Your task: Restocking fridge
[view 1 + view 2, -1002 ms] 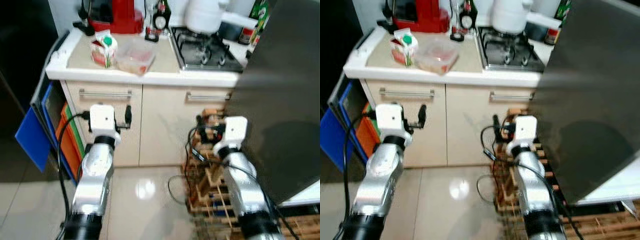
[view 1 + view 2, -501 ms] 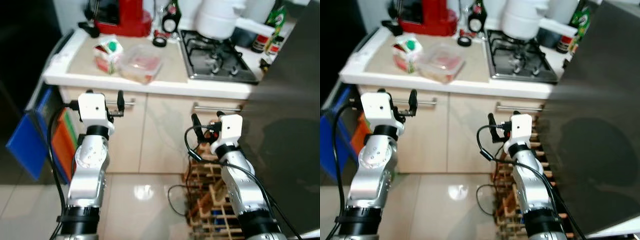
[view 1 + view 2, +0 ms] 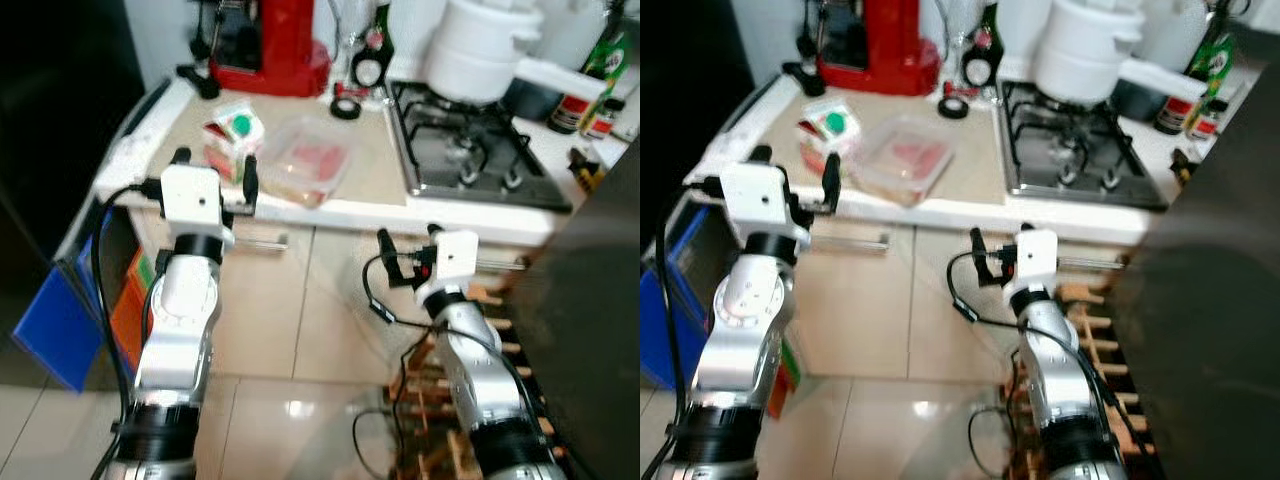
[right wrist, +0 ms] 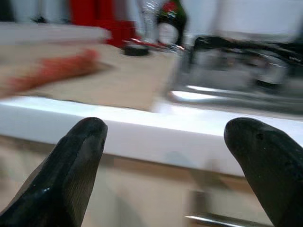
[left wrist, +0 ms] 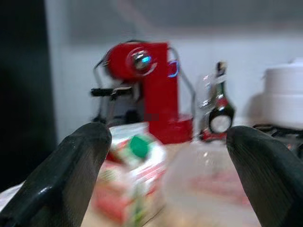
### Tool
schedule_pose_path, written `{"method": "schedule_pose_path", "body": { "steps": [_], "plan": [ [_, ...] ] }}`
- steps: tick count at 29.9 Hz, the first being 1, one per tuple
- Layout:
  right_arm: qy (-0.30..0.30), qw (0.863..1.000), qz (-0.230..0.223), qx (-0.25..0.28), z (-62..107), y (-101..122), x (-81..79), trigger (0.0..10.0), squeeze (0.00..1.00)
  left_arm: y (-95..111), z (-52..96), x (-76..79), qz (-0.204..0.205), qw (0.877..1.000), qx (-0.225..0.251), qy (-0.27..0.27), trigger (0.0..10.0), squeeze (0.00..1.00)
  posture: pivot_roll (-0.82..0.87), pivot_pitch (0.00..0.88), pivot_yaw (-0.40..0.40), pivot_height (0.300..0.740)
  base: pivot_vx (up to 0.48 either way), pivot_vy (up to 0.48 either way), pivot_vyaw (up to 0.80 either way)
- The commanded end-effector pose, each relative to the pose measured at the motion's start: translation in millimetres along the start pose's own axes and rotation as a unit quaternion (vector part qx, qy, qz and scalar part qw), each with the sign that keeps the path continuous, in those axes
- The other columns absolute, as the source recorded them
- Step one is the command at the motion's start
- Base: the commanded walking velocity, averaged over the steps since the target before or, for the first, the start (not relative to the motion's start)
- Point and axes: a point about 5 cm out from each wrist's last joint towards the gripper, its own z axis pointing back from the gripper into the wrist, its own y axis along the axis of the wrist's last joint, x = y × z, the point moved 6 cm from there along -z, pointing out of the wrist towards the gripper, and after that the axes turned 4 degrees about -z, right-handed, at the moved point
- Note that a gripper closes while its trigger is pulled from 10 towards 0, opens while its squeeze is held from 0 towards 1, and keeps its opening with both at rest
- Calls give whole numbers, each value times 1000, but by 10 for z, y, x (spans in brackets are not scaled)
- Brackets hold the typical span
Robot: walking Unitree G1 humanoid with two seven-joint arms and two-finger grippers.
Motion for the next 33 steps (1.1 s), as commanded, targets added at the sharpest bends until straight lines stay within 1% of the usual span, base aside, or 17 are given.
{"method": "schedule_pose_path", "body": {
  "steps": [1,4,6,8,10,13,14,16,17,18,20,22,24,26,28,31,33],
  "plan": [
    [4,1000,-2,6,-21,30,-17,10000,27,227,-52,-115,-23,999,37,21,10000,0,80,0,-77,736,337,0,0],
    [10,1000,-1,3,-10,6,-41,10000,27,504,-101,-183,-44,995,86,35,10000,0,86,0,-83,736,0,0,0],
    [11,1000,-1,1,1,-8,-45,10000,27,583,-115,-183,-53,993,103,31,10000,0,86,0,-87,736,0,0,0],
    [13,1000,-1,-1,19,-24,-48,10000,27,480,-166,-206,-56,994,86,30,10000,0,83,0,-94,736,0,0,0],
    [13,1000,-1,-2,25,-27,-47,10000,27,459,-184,-206,-58,994,84,31,10000,0,82,0,-99,736,0,0,0],
    [17,1000,1,-3,46,-28,-55,10000,27,441,-263,-132,-62,994,88,13,10000,0,70,0,-107,736,0,0,0],
    [17,1000,1,-3,46,-28,-55,10000,27,441,-263,-132,-62,994,88,13,10000,0,70,0,-107,736,0,0,0],
    [19,1000,4,-5,90,-24,-48,10000,27,388,-396,-53,-52,996,79,-6,10000,0,41,0,-110,736,0,0,0],
    [19,1000,4,-5,90,-24,-48,10000,27,388,-396,-53,-52,996,79,-6,10000,0,41,0,-110,736,0,0,0],
    [19,1000,7,-5,116,-23,-39,10000,27,389,-436,-34,-54,995,79,-10,10000,0,28,0,-112,736,0,0,0],
    [16,1000,11,-9,164,-29,1,10000,27,413,-513,-36,-60,995,84,-8,10000,0,8,0,-112,736,0,0,0],
    [10,1000,16,-11,234,-29,70,10000,27,443,-558,-122,-63,994,90,8,10000,0,-19,0,-102,736,0,0,0],
    [1,1000,18,-10,267,-10,123,10000,27,403,-548,-159,-56,995,82,8,10000,0,-32,0,-102,736,0,0,0],
    [-7,1000,17,-9,286,3,163,10000,24,316,-541,-172,-30,998,64,5,10000,0,-35,0,-102,736,0,0,0],
    [-7,1000,22,-8,293,13,168,10000,27,298,-536,-172,-19,998,62,3,10000,0,-37,0,-101,736,0,0,0],
    [-4,999,36,1,289,84,152,10000,43,281,-510,-209,8,998,56,12,10000,0,-30,0,-101,736,444,0,425],
    [-6,1000,28,4,265,108,143,10000,51,310,-485,-194,11,998,60,8,10000,0,-15,0,-105,736,458,0,603]
  ]
}}
